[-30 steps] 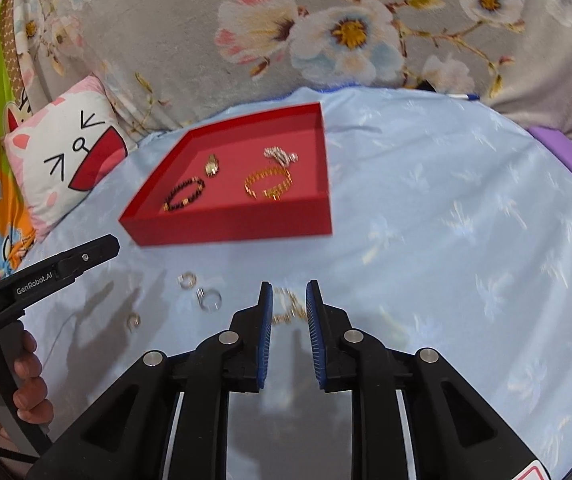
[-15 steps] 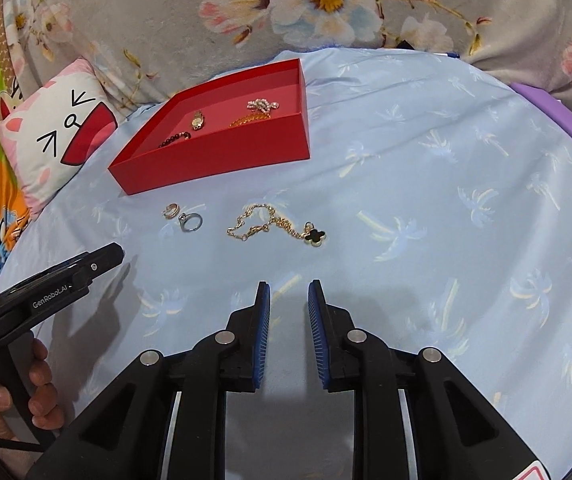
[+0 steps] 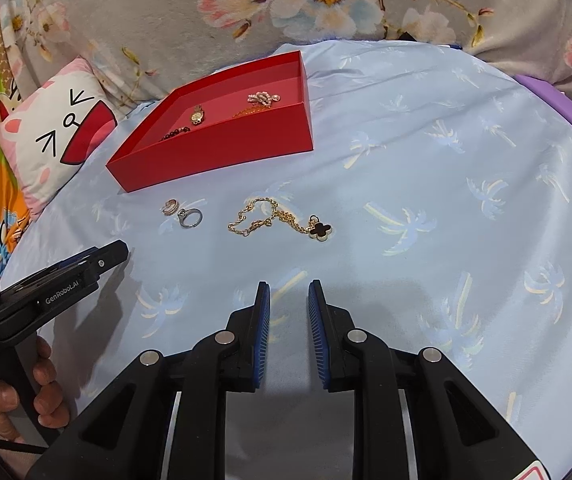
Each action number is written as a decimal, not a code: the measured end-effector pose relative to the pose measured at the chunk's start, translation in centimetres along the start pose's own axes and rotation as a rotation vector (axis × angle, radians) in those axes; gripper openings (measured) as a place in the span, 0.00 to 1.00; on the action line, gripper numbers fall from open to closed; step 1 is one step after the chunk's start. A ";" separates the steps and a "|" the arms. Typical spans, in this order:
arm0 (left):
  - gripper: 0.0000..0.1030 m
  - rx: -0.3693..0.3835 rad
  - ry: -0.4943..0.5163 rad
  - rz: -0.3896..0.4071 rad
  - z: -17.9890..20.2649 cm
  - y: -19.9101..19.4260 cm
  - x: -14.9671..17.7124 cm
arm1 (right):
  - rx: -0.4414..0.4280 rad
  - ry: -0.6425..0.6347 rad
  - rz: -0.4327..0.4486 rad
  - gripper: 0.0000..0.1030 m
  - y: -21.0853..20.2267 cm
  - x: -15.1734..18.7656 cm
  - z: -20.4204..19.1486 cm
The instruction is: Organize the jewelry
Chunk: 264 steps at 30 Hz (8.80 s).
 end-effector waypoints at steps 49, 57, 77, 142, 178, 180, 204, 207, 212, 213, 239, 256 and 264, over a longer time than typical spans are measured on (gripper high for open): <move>0.16 0.026 -0.010 -0.003 0.0 0.1 0.0 | 0.077 -0.025 0.001 0.13 3.1 -3.7 0.8; 0.16 0.035 -0.036 0.000 0.0 -0.1 0.1 | 0.046 -0.007 0.033 0.13 1.2 -3.9 1.0; 0.16 0.061 -0.014 0.033 0.2 -4.3 -3.5 | -0.031 -0.077 0.208 0.03 -6.9 -10.2 -2.1; 0.16 0.101 0.088 0.191 2.7 -7.5 -16.4 | -0.065 -0.177 0.289 0.11 -7.1 -20.3 -6.5; 0.33 0.100 0.064 -0.040 3.0 12.0 -21.3 | 0.001 -0.118 0.130 0.16 11.4 -26.0 -3.7; 0.50 0.097 0.041 -0.031 2.5 11.7 -21.5 | -0.001 -0.116 0.139 0.23 11.0 -25.9 -3.6; 0.50 0.037 0.033 0.065 0.1 1.3 -11.7 | -0.039 -0.146 0.100 0.29 3.1 -10.8 -4.8; 0.50 0.035 0.019 0.038 -0.3 1.0 -9.1 | -0.037 -0.151 0.063 0.29 3.0 -8.1 -5.1; 0.50 0.023 -0.011 -0.011 -0.9 1.4 -5.5 | -0.040 -0.158 0.011 0.30 3.9 -5.4 -5.8; 0.50 0.021 -0.015 -0.019 -1.1 1.5 -4.9 | -0.042 -0.161 0.006 0.30 4.0 -5.2 -5.9; 0.50 0.000 -0.063 -0.043 -3.4 1.6 -2.6 | -0.044 -0.238 -0.049 0.21 7.7 -4.8 -9.1; 0.50 0.076 0.006 -0.034 0.4 2.1 -4.0 | -0.011 -0.131 -0.014 0.20 5.5 -5.2 -5.1; 0.49 0.103 0.028 -0.060 2.4 4.0 -4.1 | 0.003 -0.103 -0.009 0.20 5.2 -5.3 -3.4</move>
Point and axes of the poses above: each gripper's, at about its wrist camera, not at the fingertips, and y roughly the way its jaws point, z to its right, x to its underside, the point moved 4 cm from there along y, roughly the way its jaws point
